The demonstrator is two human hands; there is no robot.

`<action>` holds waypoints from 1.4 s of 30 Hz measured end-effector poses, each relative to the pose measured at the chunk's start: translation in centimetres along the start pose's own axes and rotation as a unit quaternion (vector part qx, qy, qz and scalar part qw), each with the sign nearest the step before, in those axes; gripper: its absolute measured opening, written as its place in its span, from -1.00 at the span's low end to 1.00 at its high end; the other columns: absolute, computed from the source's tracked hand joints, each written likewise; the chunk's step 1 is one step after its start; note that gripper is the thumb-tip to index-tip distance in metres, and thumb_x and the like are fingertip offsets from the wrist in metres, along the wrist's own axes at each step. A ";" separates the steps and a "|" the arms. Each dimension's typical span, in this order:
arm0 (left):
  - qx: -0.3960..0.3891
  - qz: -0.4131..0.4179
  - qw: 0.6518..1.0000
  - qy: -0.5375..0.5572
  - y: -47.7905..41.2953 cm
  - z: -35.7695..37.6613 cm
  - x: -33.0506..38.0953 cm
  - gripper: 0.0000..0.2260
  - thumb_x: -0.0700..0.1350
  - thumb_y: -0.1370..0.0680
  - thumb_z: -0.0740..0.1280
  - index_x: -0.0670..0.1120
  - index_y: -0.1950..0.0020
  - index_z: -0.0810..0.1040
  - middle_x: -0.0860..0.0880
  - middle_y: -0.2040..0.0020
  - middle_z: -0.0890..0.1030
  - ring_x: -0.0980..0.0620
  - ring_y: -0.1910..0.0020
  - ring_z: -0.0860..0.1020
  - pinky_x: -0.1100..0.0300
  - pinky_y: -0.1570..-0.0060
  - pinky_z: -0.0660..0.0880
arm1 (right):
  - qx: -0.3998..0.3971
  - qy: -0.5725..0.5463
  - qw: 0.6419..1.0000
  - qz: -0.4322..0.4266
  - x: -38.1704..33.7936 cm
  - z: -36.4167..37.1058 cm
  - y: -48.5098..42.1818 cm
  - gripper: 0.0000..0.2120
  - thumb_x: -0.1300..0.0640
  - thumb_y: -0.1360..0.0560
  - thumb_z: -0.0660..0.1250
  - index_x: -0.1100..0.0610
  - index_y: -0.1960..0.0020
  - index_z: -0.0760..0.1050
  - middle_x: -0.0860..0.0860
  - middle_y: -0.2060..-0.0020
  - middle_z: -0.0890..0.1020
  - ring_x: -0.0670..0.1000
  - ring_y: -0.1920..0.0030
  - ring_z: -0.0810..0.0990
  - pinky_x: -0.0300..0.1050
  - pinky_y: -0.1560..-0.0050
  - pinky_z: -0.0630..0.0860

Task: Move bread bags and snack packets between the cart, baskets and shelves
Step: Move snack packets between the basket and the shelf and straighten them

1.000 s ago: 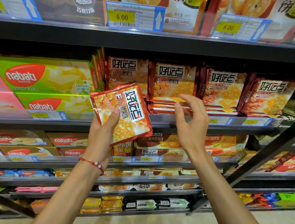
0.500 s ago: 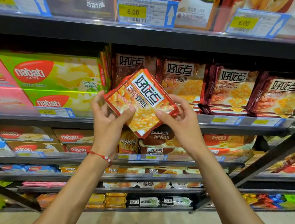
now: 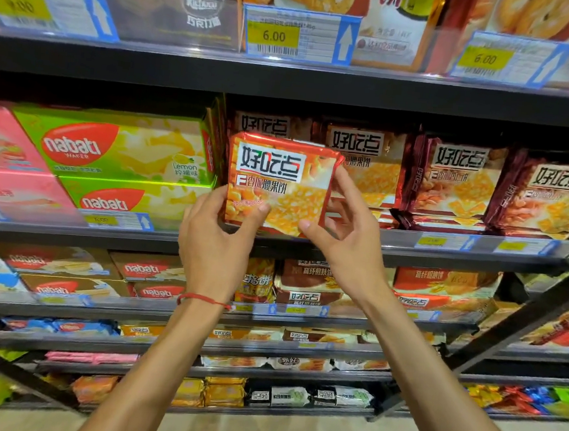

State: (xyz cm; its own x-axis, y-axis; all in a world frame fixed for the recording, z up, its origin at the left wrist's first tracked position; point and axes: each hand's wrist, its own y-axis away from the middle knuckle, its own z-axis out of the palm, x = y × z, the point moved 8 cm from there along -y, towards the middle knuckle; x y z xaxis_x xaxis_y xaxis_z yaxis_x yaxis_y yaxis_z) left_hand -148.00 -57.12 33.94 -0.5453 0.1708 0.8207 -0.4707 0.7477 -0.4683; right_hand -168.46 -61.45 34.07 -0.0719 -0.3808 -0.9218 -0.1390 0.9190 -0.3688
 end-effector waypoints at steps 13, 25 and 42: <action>-0.068 0.033 0.995 -0.066 -1.5 2.7 0.2 -0.32 -0.14 -0.64 0.37 -0.21 -0.65 0.08 -0.16 -0.62 0.21 -0.07 -0.60 0.18 0.55 -0.38 -0.07 | 0.088 0.204 0.975 -0.028 1.1 1.8 -3.7 -0.51 0.18 -0.57 0.50 0.08 -0.41 0.37 -0.09 -0.23 0.55 -0.04 -0.25 0.54 0.03 -0.30 0.58; -0.025 0.071 0.996 -0.053 -0.3 2.4 0.2 -0.44 -0.28 -0.67 0.24 -0.19 -0.65 0.15 -0.10 -0.65 0.18 0.04 -0.62 0.14 0.54 -0.46 -0.06 | 0.126 0.305 0.942 -0.057 0.8 1.5 -3.9 -0.67 0.10 -0.55 0.52 0.16 -0.19 0.46 0.01 0.00 0.43 0.03 -0.02 0.47 -0.07 -0.03 0.50; -0.098 0.021 0.988 -0.113 -0.6 4.2 -0.4 -0.43 -0.11 -0.71 0.19 -0.12 -0.67 0.03 -0.07 -0.69 -0.01 0.00 -0.66 -0.02 0.21 -0.54 -0.01 | 0.064 0.319 0.944 -0.059 0.9 1.9 -3.9 -0.72 0.12 -0.60 0.46 0.16 -0.25 0.50 0.02 -0.11 0.35 -0.04 0.00 0.49 -0.20 -0.01 0.50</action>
State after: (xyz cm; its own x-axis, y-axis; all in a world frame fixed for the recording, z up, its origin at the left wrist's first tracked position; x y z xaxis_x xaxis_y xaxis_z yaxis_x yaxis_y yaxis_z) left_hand -150.36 -60.33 32.54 -0.7135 0.0731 0.6968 -0.3126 0.8569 -0.4100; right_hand -166.14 -65.17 34.42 -0.6498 -0.4280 -0.6281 -0.0665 0.8552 -0.5140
